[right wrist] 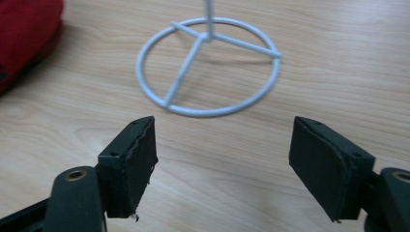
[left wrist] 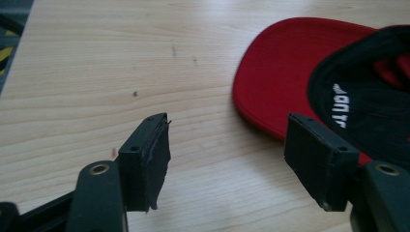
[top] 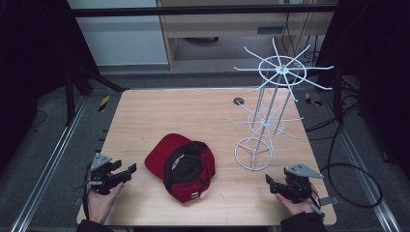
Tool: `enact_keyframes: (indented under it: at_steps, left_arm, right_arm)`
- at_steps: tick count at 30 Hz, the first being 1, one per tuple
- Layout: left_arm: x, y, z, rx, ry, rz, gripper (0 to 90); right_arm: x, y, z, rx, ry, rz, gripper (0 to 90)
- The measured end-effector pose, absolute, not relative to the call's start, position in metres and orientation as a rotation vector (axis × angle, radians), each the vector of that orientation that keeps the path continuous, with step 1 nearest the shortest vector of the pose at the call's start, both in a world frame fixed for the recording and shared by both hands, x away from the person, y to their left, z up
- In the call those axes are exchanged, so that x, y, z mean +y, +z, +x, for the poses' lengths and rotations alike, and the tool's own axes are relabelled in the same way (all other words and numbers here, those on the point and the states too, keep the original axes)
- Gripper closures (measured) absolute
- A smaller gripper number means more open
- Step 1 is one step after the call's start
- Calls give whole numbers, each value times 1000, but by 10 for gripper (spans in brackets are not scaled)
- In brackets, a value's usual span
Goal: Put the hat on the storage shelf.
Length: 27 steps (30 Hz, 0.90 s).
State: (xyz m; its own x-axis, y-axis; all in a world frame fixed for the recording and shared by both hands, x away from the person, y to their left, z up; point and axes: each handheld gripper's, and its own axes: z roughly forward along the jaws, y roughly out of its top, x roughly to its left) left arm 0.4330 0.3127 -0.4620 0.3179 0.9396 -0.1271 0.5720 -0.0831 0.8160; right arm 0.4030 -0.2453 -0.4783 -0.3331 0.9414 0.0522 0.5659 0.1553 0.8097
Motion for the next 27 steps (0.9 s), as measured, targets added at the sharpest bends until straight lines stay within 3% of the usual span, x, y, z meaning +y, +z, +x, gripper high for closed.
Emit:
enact_keyframes:
  at_steps: [10,27]
  left_arm:
    - [288,-457,420,1270,547,1783,441]
    - [245,-454,427,1193,553,1890,635]
  right_arm:
    - [-205,-470,397,2101,1168,1331,344]
    - [-131,-462,418,2244,1226,1160,400]
